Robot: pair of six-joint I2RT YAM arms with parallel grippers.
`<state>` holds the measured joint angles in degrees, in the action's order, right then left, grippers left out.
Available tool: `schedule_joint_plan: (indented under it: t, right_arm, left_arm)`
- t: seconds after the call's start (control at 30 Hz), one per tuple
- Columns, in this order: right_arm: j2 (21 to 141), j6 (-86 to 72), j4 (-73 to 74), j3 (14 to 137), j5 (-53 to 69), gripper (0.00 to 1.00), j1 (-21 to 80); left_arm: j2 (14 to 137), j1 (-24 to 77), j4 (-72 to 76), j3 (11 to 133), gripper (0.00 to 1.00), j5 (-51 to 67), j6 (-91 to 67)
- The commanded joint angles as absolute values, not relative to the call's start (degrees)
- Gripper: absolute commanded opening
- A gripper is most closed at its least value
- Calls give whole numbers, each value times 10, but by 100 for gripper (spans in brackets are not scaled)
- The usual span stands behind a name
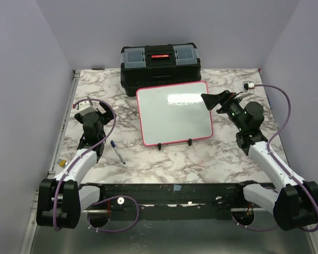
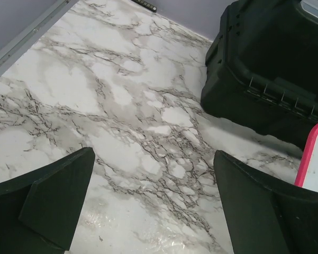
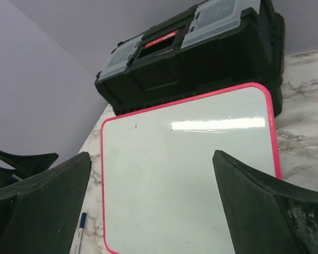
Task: Write a sentence on the whiteboard
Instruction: Pick up the whiteboard marker from the center of the board.
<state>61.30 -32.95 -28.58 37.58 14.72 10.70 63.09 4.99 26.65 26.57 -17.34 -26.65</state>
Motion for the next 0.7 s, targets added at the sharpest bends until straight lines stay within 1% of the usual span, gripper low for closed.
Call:
schedule_joint_plan:
  t: [0.0, 0.13, 0.23, 0.3, 0.37, 0.47, 0.67]
  right_arm:
    - [616, -351, -250, 399, 191, 100, 108]
    - [602, -366, -222, 405, 159, 100, 108]
    - [583, -382, -243, 386, 178, 100, 108]
    - [563, -411, -249, 369, 173, 100, 108]
    - [534, -417, -246, 353, 168, 100, 108]
    - [510, -408, -285, 323, 165, 100, 108]
    - [524, -365, -180, 373, 175, 100, 108]
  left_arm:
    - [630, 52, 249, 280, 98, -190, -279]
    - [624, 52, 249, 274, 98, -199, -285]
    - [622, 52, 251, 272, 98, -198, -287]
    - [625, 52, 245, 277, 96, -200, -289]
    - [628, 52, 234, 283, 95, -204, -293]
    - [626, 52, 233, 281, 95, -207, -297]
    - [619, 52, 216, 289, 94, -195, -298]
